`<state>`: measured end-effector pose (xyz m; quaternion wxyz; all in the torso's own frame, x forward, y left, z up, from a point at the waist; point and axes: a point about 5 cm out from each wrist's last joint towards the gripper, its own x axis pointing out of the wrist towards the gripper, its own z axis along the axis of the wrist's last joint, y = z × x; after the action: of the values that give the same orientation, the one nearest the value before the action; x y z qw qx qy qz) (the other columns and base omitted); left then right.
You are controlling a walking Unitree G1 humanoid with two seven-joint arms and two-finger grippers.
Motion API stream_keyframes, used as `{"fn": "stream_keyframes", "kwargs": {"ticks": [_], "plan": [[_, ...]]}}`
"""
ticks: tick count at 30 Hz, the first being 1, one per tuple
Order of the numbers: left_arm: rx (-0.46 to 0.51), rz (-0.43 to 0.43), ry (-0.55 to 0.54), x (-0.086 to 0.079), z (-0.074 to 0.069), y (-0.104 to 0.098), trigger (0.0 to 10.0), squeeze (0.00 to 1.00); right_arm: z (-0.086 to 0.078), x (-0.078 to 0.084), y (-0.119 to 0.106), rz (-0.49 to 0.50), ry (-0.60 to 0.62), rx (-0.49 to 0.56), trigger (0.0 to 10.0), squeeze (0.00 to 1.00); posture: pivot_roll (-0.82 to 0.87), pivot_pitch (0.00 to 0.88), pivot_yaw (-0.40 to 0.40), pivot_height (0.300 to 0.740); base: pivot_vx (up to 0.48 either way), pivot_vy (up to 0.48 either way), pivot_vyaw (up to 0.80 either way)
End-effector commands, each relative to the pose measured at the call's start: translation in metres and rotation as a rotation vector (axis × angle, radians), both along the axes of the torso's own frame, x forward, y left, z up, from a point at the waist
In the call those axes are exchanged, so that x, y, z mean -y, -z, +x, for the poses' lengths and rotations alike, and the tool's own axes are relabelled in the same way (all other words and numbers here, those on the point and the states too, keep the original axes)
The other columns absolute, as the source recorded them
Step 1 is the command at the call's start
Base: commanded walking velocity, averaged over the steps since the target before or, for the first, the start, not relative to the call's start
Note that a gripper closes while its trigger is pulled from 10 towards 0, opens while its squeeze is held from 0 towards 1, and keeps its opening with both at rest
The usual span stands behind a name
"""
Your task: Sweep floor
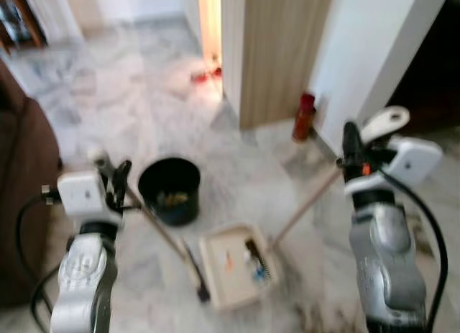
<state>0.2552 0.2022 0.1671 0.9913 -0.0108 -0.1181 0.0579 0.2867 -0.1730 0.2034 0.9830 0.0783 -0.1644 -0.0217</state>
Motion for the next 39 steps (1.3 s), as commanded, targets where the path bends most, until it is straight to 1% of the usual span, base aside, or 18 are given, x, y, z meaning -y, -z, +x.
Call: {"fn": "stream_keyframes", "kwargs": {"ticks": [1,13,30,35,36,39], "plan": [[0.045,0.024,-0.005,0.001,-0.001,-0.01,10.0,0.0,-0.004,0.002,-0.014,0.034,0.0,0.073,10.0,0.0,-0.01,0.099,0.044,0.74,0.0,0.45,0.0],[0.053,0.022,0.003,0.002,-0.001,-0.011,10.0,0.0,-0.004,0.0,-0.017,0.043,-0.009,0.086,10.0,0.0,-0.01,0.078,0.045,0.74,0.0,0.423,0.0],[0.057,0.033,0.009,0.002,-0.002,-0.011,10.0,0.0,-0.003,-0.003,-0.022,0.057,-0.012,0.1,10.0,0.0,0.0,0.08,0.043,0.74,0.0,0.0,0.0],[0.057,0.034,0.008,0.002,-0.002,-0.011,10.0,0.0,-0.003,0.0,-0.035,0.066,0.013,0.166,10.0,0.0,0.0,0.081,0.044,0.74,0.0,0.0,0.0],[0.059,0.033,0.008,0.002,-0.002,-0.011,10.0,0.0,-0.003,0.002,-0.042,0.074,0.036,0.201,10.0,0.0,0.0,0.081,0.044,0.74,0.0,0.0,0.0],[0.061,0.032,0.007,0.002,-0.002,-0.011,10.0,0.0,-0.003,0.003,-0.047,0.085,0.046,0.227,10.0,0.0,0.0,0.081,0.044,0.74,0.0,0.0,0.0]]}}
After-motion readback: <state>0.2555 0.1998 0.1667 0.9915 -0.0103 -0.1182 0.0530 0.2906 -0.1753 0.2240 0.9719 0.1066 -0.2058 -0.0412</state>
